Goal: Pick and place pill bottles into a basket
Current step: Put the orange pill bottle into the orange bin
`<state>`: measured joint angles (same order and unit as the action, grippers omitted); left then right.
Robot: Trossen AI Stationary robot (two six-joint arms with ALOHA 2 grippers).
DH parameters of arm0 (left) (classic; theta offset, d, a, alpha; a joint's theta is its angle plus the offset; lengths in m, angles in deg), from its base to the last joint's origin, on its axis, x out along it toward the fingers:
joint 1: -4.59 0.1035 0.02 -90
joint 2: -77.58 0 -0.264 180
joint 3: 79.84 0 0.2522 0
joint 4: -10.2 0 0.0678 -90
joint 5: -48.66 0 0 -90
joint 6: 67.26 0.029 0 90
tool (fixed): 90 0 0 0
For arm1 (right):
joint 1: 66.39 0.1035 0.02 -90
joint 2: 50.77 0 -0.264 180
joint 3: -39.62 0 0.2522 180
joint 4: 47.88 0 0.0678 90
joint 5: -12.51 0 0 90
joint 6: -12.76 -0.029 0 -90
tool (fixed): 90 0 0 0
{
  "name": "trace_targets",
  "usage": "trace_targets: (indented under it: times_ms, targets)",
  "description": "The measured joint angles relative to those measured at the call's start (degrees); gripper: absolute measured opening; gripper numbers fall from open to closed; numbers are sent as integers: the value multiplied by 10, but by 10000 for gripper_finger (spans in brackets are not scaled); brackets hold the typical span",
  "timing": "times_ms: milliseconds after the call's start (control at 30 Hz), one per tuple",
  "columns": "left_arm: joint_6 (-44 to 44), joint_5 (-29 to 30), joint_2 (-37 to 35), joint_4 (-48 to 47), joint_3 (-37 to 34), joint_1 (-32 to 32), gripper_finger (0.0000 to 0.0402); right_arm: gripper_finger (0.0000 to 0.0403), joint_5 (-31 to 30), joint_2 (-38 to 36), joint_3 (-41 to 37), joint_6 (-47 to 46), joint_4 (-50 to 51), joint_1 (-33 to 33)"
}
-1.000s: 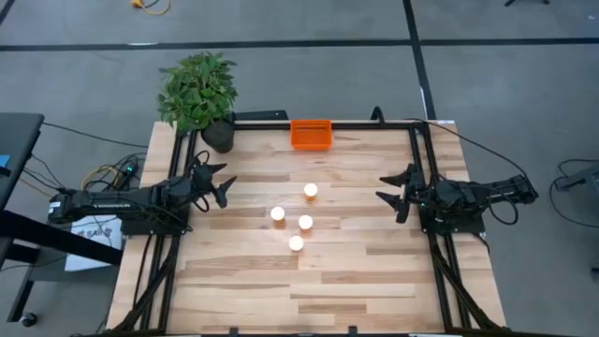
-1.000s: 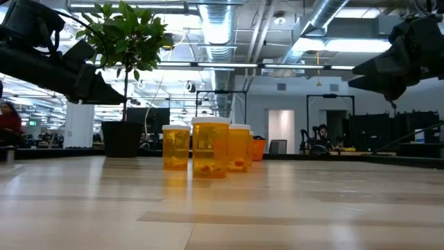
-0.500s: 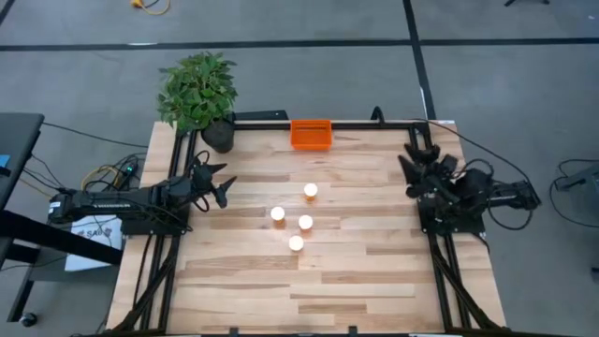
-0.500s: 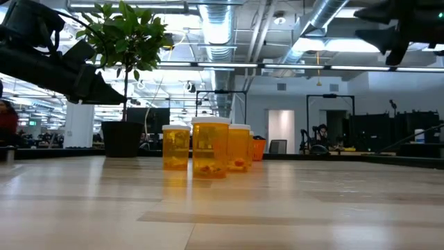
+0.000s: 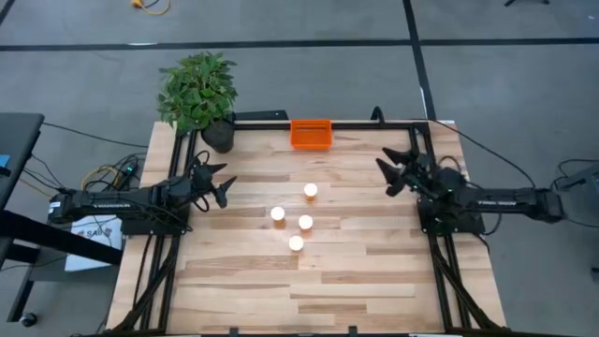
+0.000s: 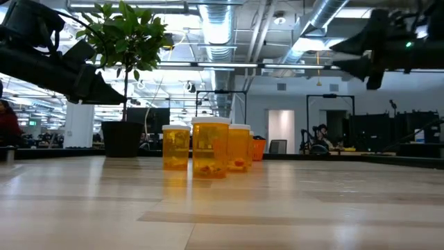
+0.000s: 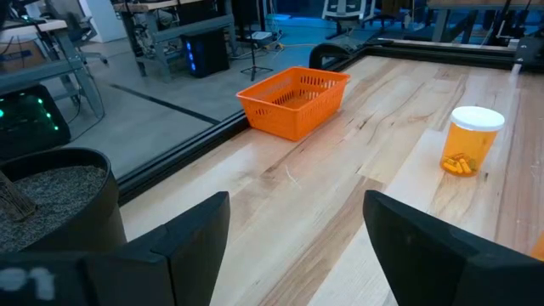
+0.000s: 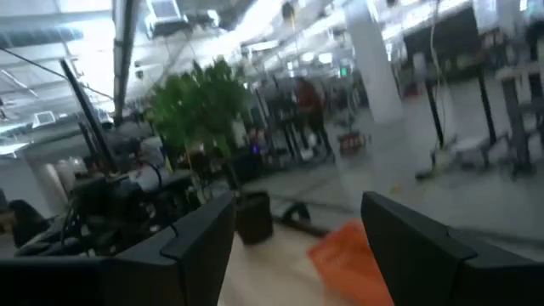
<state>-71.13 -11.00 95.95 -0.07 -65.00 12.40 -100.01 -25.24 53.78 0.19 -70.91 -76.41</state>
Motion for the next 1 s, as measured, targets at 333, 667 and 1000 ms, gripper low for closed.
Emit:
trace_targets:
  times_ms: [333,667,1000]
  targets:
    - [0,0,0,0,0,0,263,249,0,347,-1,36,-302,32]
    - [0,0,0,0,0,0,263,249,-1,606,35,86,-529,46]
    - [0,0,0,0,0,0,263,249,-45,703,126,92,-520,47]
